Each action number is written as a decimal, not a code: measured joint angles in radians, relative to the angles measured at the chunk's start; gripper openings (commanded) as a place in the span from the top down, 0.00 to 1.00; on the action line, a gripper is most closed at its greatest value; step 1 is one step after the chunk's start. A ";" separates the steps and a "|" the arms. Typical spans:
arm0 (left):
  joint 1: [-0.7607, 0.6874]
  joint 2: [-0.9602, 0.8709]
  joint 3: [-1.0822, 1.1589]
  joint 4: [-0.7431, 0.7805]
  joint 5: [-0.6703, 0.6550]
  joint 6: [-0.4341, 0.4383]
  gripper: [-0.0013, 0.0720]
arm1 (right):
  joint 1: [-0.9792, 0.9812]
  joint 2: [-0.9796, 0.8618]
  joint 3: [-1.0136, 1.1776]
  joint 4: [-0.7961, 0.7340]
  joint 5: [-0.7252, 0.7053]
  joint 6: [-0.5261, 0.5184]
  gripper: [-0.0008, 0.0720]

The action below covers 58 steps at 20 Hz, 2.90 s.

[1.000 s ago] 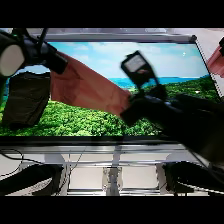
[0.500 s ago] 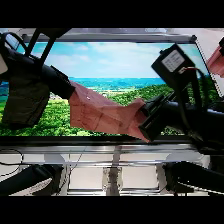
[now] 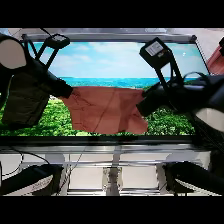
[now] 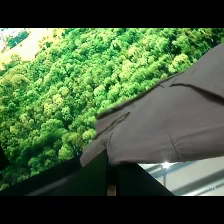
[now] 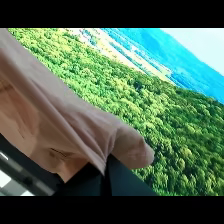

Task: Fold the clothes and pants, and hang the long-sleeved shirts on hangers.

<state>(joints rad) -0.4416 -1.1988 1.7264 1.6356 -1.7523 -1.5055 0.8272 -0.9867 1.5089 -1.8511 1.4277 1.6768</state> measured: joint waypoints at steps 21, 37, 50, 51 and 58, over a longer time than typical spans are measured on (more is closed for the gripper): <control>0.076 -0.206 -0.379 0.182 0.603 0.113 0.94 | -0.319 -0.426 -0.042 0.183 -0.362 -0.253 0.99; 0.076 -0.233 -0.384 0.043 0.255 0.288 0.94 | -0.334 -0.403 -0.312 0.467 -0.133 -0.349 0.98; 0.074 -0.229 -0.495 -0.068 0.072 0.298 0.63 | -0.335 -0.403 -0.417 0.591 -0.049 -0.327 0.62; 0.074 -0.225 -0.498 -0.075 0.061 0.298 0.64 | -0.335 -0.403 -0.417 0.600 -0.022 -0.326 0.62; 0.082 -0.160 -0.505 -0.121 0.006 0.307 0.63 | -0.336 -0.392 -0.412 0.659 0.137 -0.332 0.38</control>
<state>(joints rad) -0.3592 -1.3590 1.2213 1.5143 -1.7458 -1.1984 0.4915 -1.3788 1.0969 -1.1919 1.5642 1.3453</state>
